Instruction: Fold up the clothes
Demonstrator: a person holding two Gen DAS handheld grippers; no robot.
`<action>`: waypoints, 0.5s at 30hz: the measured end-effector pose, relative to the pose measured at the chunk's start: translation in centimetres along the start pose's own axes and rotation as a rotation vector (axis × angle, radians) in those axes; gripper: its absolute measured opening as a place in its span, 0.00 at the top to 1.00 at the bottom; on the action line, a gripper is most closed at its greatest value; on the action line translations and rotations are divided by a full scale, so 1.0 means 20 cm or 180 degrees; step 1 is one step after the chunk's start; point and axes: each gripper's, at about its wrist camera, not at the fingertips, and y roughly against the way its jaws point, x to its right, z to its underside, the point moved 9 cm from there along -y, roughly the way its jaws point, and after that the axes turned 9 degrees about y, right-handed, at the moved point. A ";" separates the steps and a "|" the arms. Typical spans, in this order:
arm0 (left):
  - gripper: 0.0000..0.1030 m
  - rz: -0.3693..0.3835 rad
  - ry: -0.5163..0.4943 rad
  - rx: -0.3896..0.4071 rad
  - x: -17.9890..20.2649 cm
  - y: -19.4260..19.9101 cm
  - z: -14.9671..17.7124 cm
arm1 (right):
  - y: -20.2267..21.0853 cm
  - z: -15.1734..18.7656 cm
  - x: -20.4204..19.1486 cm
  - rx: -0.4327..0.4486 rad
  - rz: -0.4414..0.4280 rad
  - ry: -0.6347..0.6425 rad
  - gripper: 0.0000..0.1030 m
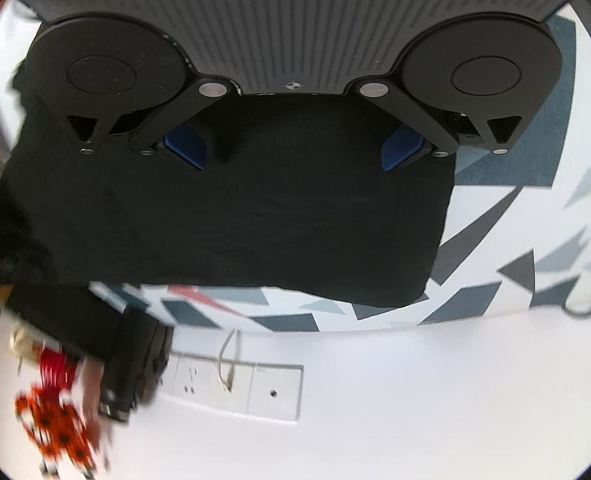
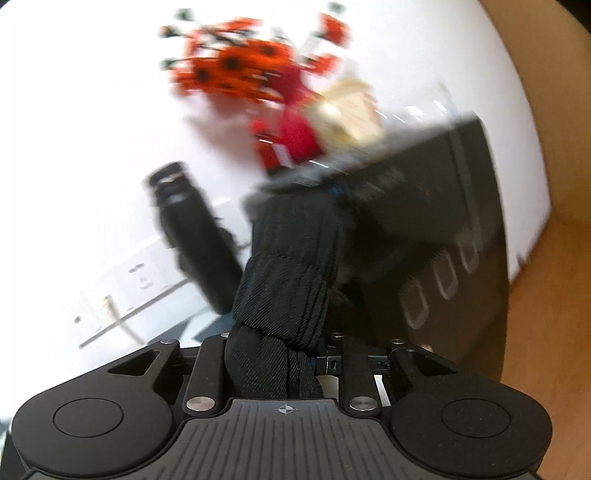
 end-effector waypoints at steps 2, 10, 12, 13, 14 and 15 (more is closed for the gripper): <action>0.00 0.0088 0.0117 0.0047 -0.05 0.07 -0.04 | 0.04 -0.04 -0.09 0.0060 -0.0064 0.0098 0.80; 0.00 0.0092 0.0147 0.0290 -0.33 0.19 -0.15 | 0.19 -0.13 -0.52 0.0301 -0.0266 0.0780 0.80; 0.00 0.0205 0.0279 0.0246 -0.41 0.15 -0.15 | 0.23 -0.13 -0.66 0.0367 -0.0351 0.1013 0.80; 0.00 0.0272 0.0354 0.0208 -0.44 0.14 -0.14 | 0.25 -0.13 -0.74 0.0399 -0.0398 0.1126 0.80; 0.00 0.0338 0.0427 0.0169 -0.46 0.12 -0.13 | 0.27 -0.12 -0.81 0.0419 -0.0467 0.1241 0.80; 0.00 0.0401 0.0476 0.0128 -0.47 0.10 -0.11 | 0.28 -0.11 -0.89 0.0436 -0.0540 0.1358 0.80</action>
